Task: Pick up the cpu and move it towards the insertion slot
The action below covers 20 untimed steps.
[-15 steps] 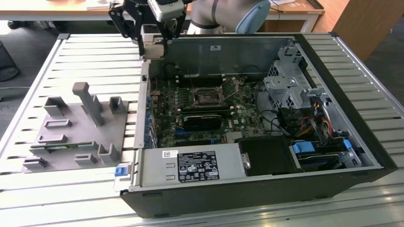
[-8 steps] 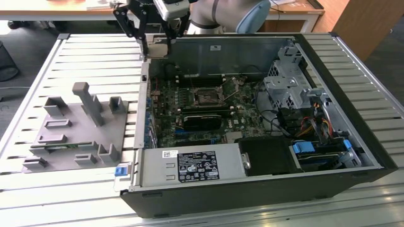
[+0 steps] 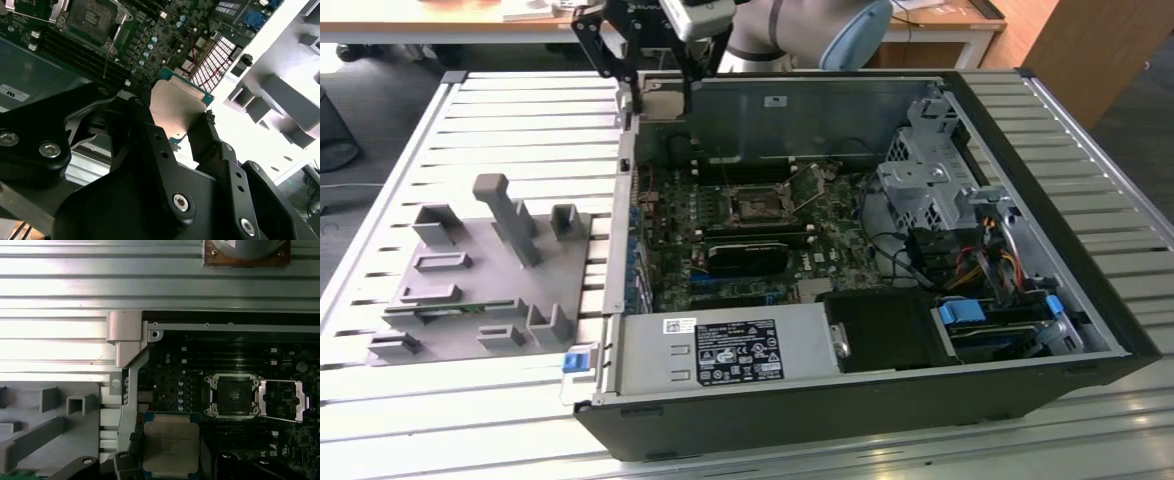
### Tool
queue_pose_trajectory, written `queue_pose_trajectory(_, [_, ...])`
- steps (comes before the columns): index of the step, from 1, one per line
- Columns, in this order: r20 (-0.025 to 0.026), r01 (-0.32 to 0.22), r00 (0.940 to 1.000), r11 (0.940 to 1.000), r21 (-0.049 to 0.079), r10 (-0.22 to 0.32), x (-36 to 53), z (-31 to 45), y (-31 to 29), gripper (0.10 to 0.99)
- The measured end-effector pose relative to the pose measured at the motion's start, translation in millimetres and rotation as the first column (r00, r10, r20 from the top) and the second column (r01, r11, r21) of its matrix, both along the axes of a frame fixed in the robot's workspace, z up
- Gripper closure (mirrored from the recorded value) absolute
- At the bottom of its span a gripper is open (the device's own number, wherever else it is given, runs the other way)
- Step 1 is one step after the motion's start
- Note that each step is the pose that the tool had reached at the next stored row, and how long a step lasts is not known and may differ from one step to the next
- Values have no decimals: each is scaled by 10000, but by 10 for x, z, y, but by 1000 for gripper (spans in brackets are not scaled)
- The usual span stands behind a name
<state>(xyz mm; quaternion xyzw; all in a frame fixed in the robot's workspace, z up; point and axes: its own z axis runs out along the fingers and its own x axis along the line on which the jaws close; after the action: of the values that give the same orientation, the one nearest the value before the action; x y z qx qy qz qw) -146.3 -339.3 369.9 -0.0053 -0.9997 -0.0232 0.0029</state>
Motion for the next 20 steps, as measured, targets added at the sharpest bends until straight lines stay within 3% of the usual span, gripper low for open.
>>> queue_pose_trajectory(20, [0, -128, 9999, 9999, 0, 128, 221, -3, 90, 545])
